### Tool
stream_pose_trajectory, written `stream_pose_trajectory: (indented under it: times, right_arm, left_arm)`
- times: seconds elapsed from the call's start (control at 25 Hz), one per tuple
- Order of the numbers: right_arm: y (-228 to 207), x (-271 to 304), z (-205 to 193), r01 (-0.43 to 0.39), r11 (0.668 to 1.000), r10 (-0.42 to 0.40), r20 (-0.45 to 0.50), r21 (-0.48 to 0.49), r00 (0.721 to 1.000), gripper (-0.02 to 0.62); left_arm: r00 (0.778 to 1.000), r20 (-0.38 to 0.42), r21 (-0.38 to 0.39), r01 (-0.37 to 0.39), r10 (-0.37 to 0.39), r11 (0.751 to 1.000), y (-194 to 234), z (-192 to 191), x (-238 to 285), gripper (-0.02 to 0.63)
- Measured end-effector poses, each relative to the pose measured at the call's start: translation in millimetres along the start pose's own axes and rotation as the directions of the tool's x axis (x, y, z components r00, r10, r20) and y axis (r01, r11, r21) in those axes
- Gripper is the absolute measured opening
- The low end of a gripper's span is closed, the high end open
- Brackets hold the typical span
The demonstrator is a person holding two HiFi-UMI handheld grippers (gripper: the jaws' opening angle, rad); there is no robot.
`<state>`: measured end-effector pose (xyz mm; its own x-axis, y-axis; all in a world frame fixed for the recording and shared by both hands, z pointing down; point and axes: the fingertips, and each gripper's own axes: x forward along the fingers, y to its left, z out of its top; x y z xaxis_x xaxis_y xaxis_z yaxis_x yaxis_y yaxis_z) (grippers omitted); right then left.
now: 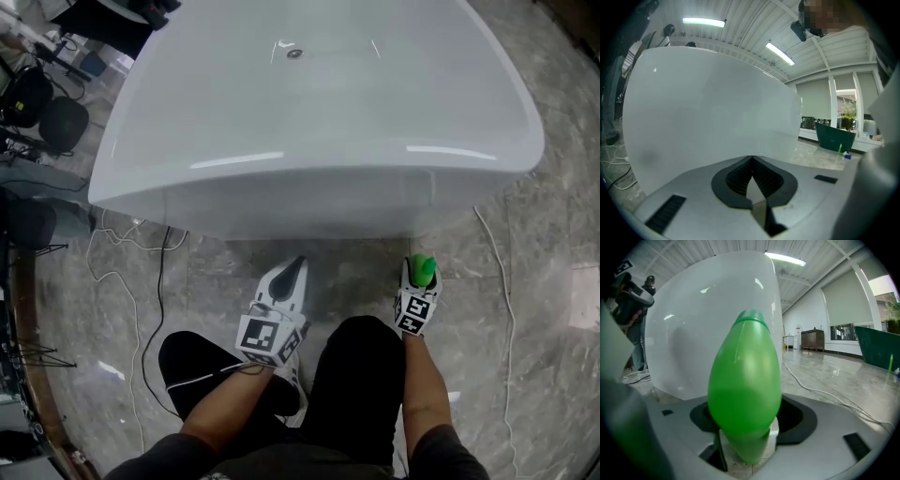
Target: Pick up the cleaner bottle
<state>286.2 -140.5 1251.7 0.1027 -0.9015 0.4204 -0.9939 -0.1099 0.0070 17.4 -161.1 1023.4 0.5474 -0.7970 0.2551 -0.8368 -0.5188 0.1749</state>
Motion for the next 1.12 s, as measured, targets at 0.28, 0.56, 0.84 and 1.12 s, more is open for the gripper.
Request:
stream_pose_trajectory:
  times: [0.28,0.56,0.84,1.12]
  right_arm:
    - [-1,13,8,-0.006,0.998,0.008,0.023,-0.055,1.000,0.193]
    - [-2,3,29,-0.039,0.996,0.043,0.056,-0.074,0.998,0.190]
    - [4,-40,98,-0.053,0.989,0.066,0.090,-0.135,0.994,0.189]
    - [15,-104,231,-0.064,0.987,0.081,0.113,-0.145,0.990,0.187]
  left_arm:
    - [1.000,-0.012,0.008,-0.008,0.008,1.000,3,-6,3,0.006]
    - [1.000,-0.004,0.015,-0.031,0.031,0.999,6,0,6,0.006]
    - [0.999,0.029,0.026,-0.021,0.021,0.999,-10,36,14,0.006]
    - [0.997,0.017,0.103,0.074,-0.076,0.992,-37,107,-8,0.006]
